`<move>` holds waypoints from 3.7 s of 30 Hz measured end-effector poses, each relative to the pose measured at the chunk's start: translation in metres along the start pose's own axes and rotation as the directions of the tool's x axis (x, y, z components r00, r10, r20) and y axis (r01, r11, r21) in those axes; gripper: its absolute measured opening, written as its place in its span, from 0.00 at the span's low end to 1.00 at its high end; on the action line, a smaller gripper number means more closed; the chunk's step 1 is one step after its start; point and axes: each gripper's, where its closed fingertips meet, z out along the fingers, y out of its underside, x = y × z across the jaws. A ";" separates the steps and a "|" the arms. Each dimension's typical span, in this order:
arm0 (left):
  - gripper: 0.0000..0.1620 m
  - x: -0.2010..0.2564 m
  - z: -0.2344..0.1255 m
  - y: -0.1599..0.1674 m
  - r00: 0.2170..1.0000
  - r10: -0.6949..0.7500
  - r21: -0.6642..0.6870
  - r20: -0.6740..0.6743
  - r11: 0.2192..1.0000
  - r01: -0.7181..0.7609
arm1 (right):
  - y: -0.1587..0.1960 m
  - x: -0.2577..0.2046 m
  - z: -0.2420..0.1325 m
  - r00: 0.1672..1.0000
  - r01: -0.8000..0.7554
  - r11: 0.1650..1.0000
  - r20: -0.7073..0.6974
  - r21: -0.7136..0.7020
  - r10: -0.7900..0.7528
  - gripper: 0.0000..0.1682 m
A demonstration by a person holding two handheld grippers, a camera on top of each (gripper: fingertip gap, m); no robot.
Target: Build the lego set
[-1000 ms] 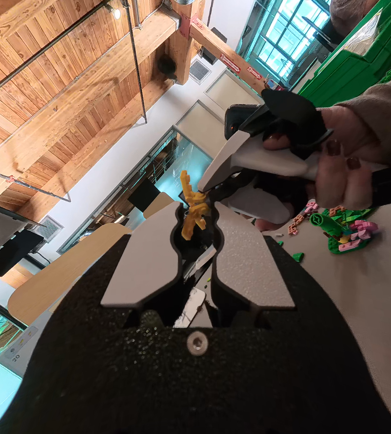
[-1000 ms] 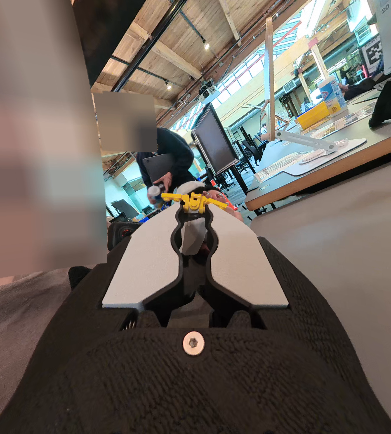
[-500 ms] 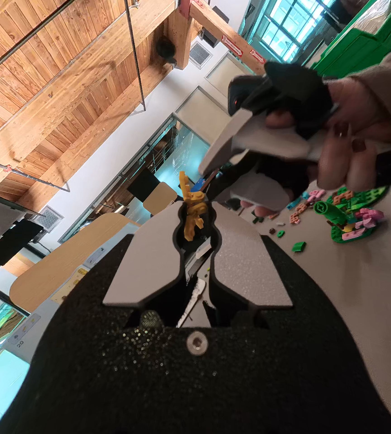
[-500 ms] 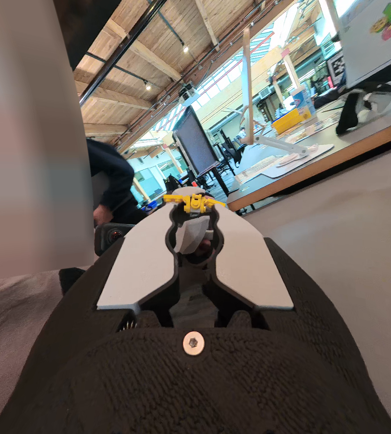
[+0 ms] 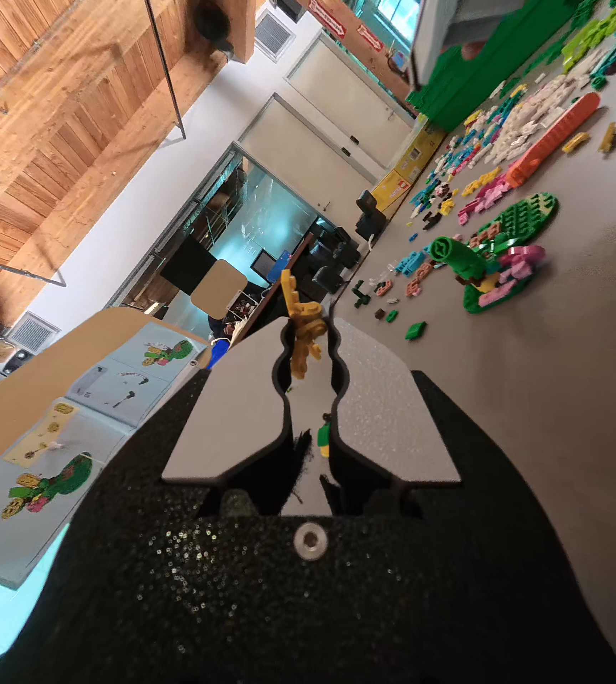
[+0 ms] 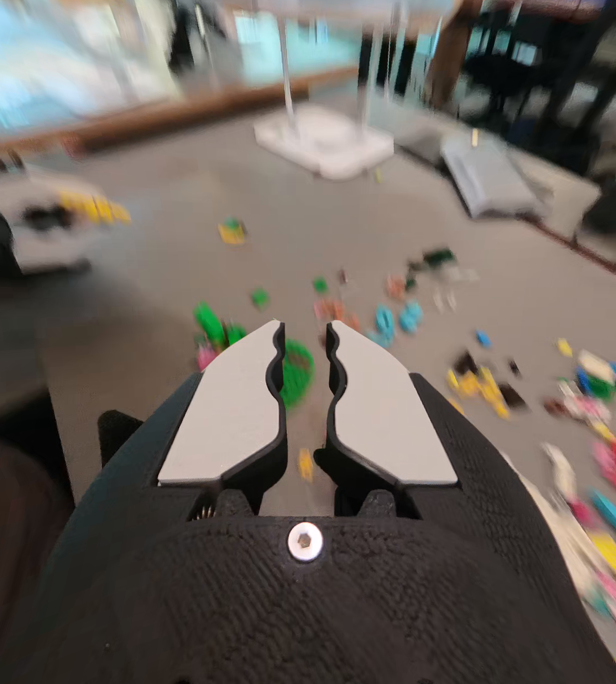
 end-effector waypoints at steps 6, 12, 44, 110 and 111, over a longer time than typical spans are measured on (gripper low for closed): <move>0.10 0.008 0.002 -0.002 0.999 0.033 0.009 -0.014 0.999 -0.033 | 0.075 -0.013 -0.029 0.994 0.064 0.949 0.104 -0.310 -0.033 0.10; 0.10 0.027 -0.003 -0.016 0.991 0.088 0.100 -0.105 0.992 -0.078 | 0.121 -0.038 -0.011 0.954 0.258 0.833 0.268 -0.489 -0.138 0.15; 0.10 0.045 -0.004 -0.017 0.973 0.099 0.110 -0.209 0.991 -0.078 | 0.130 -0.053 0.000 0.818 0.537 0.543 0.557 -0.646 -0.146 0.01; 0.10 0.097 -0.006 -0.025 0.884 0.324 0.103 -0.337 0.946 -0.307 | 0.045 -0.142 0.072 0.146 0.989 0.149 -0.225 0.006 -0.963 0.02; 0.10 0.097 -0.007 -0.026 0.884 0.328 0.110 -0.334 0.945 -0.309 | 0.046 -0.140 0.073 0.136 0.990 0.138 -0.229 0.007 -0.964 0.01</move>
